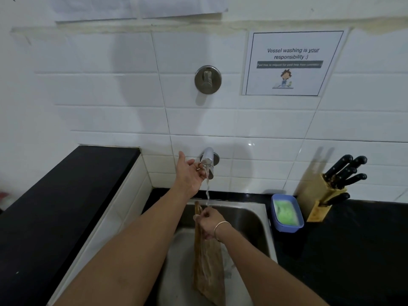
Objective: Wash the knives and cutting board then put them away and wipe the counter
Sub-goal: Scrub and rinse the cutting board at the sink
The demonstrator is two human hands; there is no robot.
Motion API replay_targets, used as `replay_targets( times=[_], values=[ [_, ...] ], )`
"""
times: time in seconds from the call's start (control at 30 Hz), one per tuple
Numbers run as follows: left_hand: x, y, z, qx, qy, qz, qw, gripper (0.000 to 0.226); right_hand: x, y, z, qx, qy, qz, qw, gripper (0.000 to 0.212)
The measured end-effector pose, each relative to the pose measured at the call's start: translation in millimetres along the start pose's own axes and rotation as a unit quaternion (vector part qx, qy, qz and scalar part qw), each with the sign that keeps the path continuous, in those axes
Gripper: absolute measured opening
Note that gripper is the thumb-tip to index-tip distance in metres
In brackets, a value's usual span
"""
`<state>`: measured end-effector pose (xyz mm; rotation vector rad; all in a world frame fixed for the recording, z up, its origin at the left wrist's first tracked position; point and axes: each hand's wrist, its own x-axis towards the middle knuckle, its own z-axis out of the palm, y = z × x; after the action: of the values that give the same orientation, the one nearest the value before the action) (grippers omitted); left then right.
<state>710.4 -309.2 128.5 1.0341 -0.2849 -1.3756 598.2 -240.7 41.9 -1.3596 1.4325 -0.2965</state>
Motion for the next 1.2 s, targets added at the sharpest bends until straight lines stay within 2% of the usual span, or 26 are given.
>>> replay_targets(
  times=[0.33, 0.43, 0.47, 0.53, 0.6, 0.63, 0.67, 0.73, 0.8, 0.87, 0.9, 1.0, 1.07, 1.1, 1.2],
  values=[
    [-1, -2, -5, -0.032, -0.029, -0.004, 0.999, 0.061, 7, 3, 3, 0.015, -0.001, 0.004, 1.0, 0.024],
    [-11, -1, -5, -0.037, -0.039, 0.002, 0.999, 0.055, 9, 5, 5, 0.008, 0.0, 0.001, 1.0, 0.025],
    [-16, -1, -7, 0.003, -0.036, 0.009, 0.999, 0.05, 9, 5, 6, 0.007, -0.001, 0.002, 1.0, 0.025],
    [-23, -5, -21, 0.162, -0.015, 0.024, 0.986, 0.044, 9, 5, 7, 0.018, -0.001, 0.003, 1.0, 0.026],
    [-33, -17, -46, 0.326, 0.035, 0.024, 0.945, 0.054, 11, 5, 11, 0.042, 0.0, 0.002, 0.999, 0.025],
    [-41, -24, -59, 0.373, 0.055, 0.006, 0.926, 0.055, 11, 6, 13, 0.052, 0.002, -0.001, 0.999, 0.026],
    [-49, -30, -73, 0.392, 0.06, -0.03, 0.917, 0.047, 12, 7, 15, 0.058, 0.008, -0.008, 0.998, 0.026],
    [-75, -37, -95, 0.393, 0.009, -0.158, 0.906, 0.025, 12, 7, 17, 0.055, 0.021, -0.017, 0.998, 0.024],
    [-92, -45, -114, 0.41, -0.076, -0.257, 0.872, 0.034, 13, 9, 16, 0.051, 0.031, -0.021, 0.998, 0.021],
    [-103, -56, -118, 0.451, -0.131, -0.305, 0.829, 0.045, 15, 10, 14, 0.06, 0.034, -0.028, 0.997, 0.024],
    [-109, -65, -116, 0.471, -0.124, -0.294, 0.822, 0.044, 14, 11, 16, 0.057, 0.04, -0.034, 0.997, 0.024],
    [-113, -87, -98, 0.549, -0.037, -0.149, 0.822, 0.019, 8, 15, 18, 0.055, 0.094, -0.078, 0.991, 0.019],
    [-109, -92, -94, 0.584, -0.015, -0.092, 0.806, 0.014, -1, 15, 17, 0.081, 0.111, -0.129, 0.982, 0.009],
    [-109, -91, -93, 0.593, -0.021, -0.083, 0.8, 0.014, -5, 16, 16, 0.101, 0.109, -0.153, 0.977, 0.013],
    [-108, -82, -90, 0.616, -0.063, -0.048, 0.783, 0.019, -16, 18, 14, 0.102, 0.072, -0.197, 0.972, 0.047]
  ],
)
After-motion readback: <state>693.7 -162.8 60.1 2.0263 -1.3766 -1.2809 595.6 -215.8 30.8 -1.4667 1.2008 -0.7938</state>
